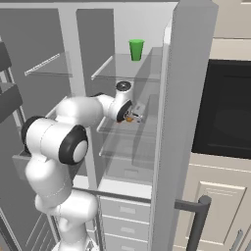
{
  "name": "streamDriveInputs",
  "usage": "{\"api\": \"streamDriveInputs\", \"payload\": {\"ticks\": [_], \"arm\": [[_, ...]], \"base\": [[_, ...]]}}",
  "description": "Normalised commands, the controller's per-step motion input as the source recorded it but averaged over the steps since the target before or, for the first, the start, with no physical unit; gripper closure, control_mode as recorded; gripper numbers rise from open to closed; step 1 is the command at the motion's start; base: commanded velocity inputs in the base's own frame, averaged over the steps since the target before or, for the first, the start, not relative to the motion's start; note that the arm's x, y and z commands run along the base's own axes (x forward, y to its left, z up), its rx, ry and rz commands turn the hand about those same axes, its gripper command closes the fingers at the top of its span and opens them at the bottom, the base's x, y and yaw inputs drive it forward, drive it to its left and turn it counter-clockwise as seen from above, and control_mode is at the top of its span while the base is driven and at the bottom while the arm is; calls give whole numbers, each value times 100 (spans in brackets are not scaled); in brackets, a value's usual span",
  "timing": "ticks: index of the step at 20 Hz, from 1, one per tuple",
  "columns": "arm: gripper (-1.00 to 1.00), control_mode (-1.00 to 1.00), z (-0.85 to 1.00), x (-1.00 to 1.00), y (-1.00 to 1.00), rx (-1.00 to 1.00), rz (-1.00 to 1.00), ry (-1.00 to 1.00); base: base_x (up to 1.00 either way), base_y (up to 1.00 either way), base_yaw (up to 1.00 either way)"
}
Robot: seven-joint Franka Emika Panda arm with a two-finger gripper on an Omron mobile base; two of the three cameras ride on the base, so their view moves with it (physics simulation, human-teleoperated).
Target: Take the potato and mushroom from the fridge shelf and place them in the freezer drawer to begin freezing them.
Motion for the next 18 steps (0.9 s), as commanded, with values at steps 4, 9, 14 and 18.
{"api": "streamDriveInputs", "payload": {"ticks": [4,9,14,18], "arm": [[-100,-100,0,46,-5,3,0,0],[-100,-100,0,48,-7,2,0,3],[-100,-100,-6,26,-6,0,0,3],[-100,-100,-33,2,-3,0,0,0]], "base": [[0,0,0],[0,0,0],[0,0,0],[0,0,0]]}}
